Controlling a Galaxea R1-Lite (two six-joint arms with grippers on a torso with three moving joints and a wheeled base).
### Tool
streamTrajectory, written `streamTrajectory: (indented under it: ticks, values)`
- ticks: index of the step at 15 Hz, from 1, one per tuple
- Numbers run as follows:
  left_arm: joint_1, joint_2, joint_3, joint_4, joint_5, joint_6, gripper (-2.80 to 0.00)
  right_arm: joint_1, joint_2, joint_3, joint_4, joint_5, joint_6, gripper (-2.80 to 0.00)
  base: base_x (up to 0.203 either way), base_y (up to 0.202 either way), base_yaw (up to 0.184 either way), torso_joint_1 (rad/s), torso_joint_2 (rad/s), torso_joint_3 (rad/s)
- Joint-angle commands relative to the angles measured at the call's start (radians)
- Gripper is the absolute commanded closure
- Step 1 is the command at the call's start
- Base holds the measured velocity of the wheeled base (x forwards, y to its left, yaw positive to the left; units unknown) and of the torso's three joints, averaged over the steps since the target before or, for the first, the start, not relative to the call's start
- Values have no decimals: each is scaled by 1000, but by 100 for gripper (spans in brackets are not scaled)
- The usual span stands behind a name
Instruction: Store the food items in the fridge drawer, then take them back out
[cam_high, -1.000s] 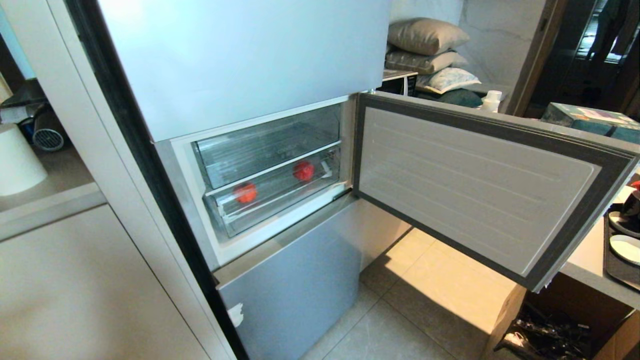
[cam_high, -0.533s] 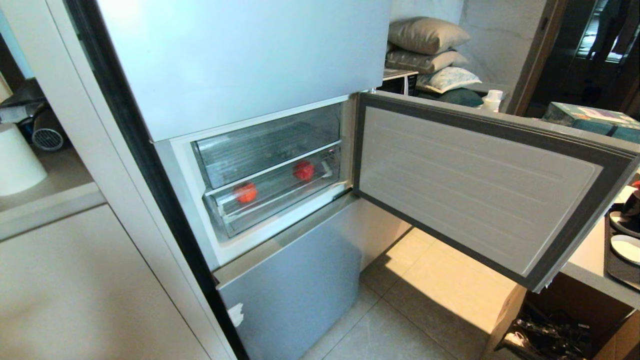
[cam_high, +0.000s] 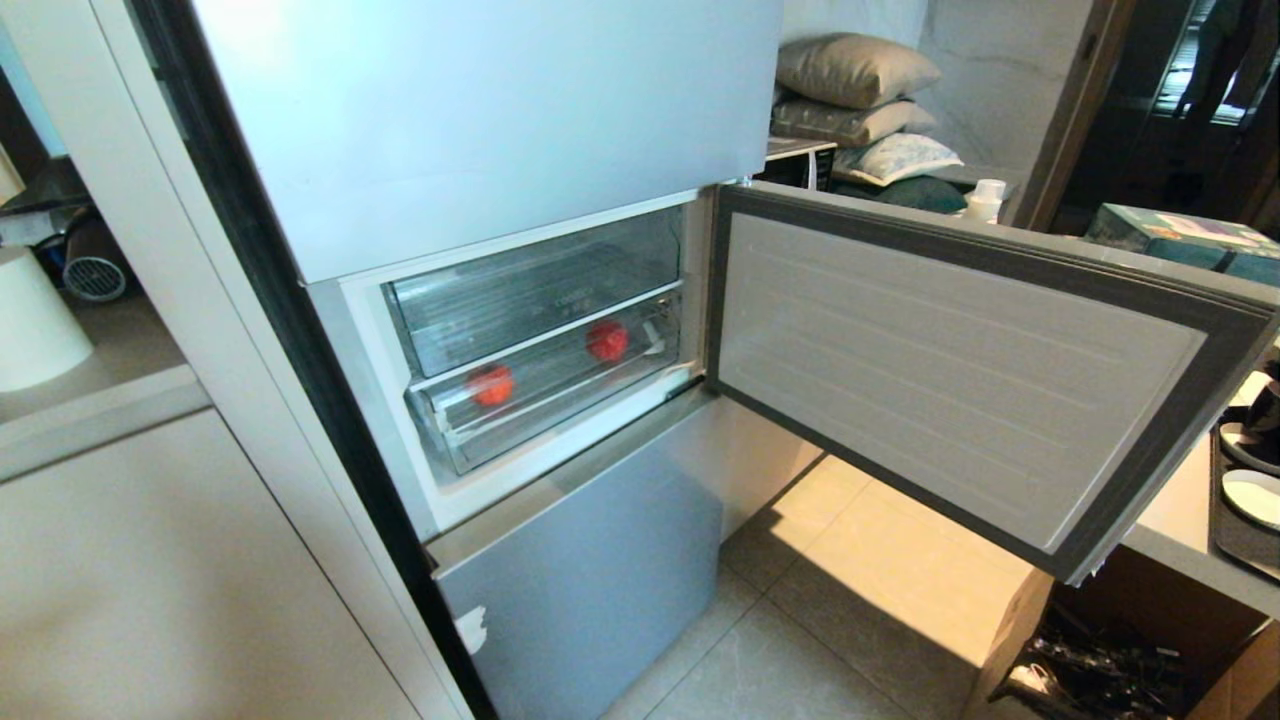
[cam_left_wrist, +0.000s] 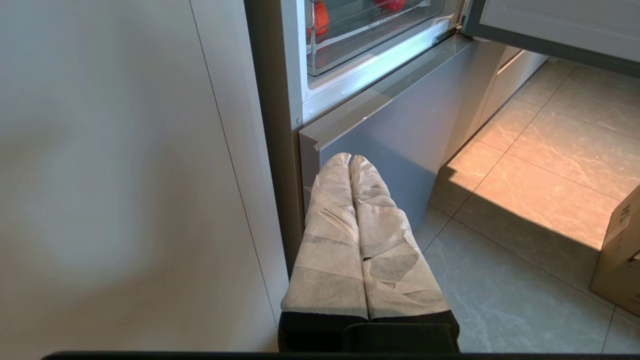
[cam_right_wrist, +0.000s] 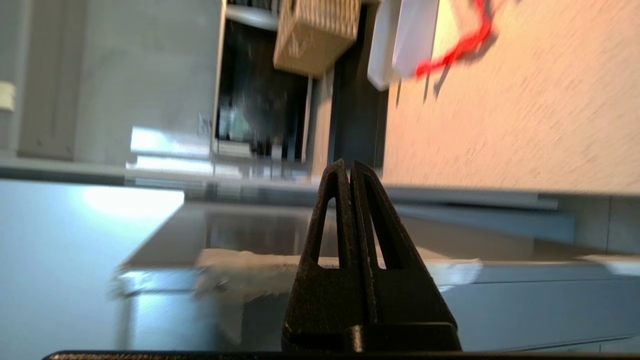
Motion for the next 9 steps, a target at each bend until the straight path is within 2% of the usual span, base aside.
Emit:
streamTrajectory:
  ticks: [1,5,9]
  values:
    - [0,0,0,1,0,0,0,32,0,-5,24,19,6,0,0,0,0,0,0,0]
    - [0,0,0,0,-1,0,0,36,-112,127,45,142,1,0,0,0,0,0,0,0]
    - [0,0,0,1,0,0,0,35,-349,260,42,205,-3,0,0,0,0,0,0,0]
